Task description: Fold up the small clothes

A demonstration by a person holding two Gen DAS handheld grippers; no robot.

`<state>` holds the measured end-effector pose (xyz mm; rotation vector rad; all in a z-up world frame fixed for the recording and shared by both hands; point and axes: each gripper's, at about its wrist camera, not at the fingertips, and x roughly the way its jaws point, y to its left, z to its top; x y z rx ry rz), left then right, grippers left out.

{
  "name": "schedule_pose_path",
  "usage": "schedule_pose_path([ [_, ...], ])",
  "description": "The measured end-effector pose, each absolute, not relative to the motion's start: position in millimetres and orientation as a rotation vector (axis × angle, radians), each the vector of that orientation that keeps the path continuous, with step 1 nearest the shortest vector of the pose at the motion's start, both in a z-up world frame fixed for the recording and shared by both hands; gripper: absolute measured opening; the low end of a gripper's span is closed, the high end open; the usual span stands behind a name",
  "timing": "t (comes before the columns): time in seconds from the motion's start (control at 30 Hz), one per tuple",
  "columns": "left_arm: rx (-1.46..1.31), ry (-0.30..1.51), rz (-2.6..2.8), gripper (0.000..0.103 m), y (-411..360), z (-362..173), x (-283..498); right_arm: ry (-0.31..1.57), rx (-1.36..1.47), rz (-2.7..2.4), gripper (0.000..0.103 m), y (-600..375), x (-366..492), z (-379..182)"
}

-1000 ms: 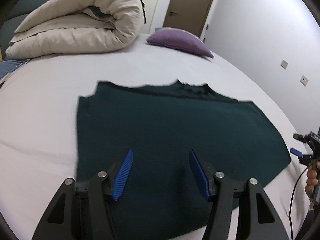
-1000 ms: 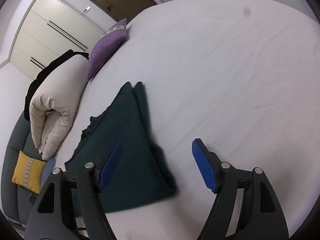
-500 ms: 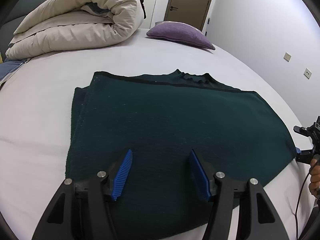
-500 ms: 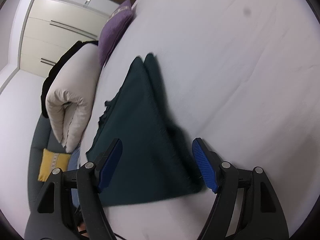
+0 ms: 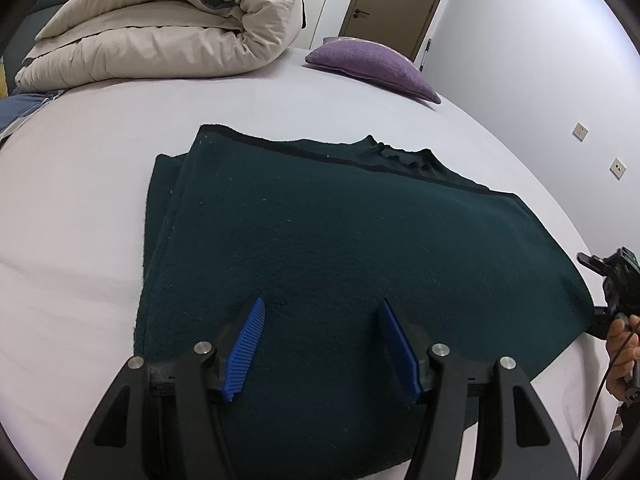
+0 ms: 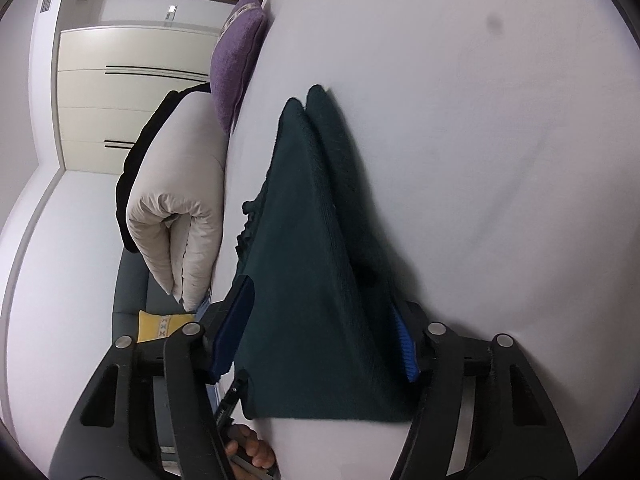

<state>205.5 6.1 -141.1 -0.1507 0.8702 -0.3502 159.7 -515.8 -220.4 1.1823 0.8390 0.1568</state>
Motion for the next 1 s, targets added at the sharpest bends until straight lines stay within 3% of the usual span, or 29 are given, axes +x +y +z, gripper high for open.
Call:
schedule_pose_path([
  [0.2,-0.174,0.88,-0.356,0.062,8.2,-142.5,208.7,0.878,1.131,0.165,0.032,-496.3,185.9,-227.1],
  [0.27,-0.179,0.883,-0.357,0.062,8.8,-143.0,209.6,0.882,1.107,0.148,0.018,-492.0,186.5,-229.8],
  [0.33,-0.178,0.885,-0.358,0.062,9.5,-143.2,210.2,0.886,1.1,0.129,0.012,-490.8,186.4,-234.3],
  [0.77,-0.251,0.919,-0.37,0.061,15.7,-146.2,216.5,0.941,0.619,-0.074,0.011,-405.3,236.1,-172.7],
  [0.93,-0.459,0.945,-0.416,0.056,42.5,-146.3,224.3,0.901,0.291,0.066,0.011,-277.5,275.2,-115.8],
  [1.0,-0.563,0.954,-0.446,0.055,57.1,-147.9,230.0,0.93,0.126,0.173,0.011,-212.8,288.5,-117.1],
])
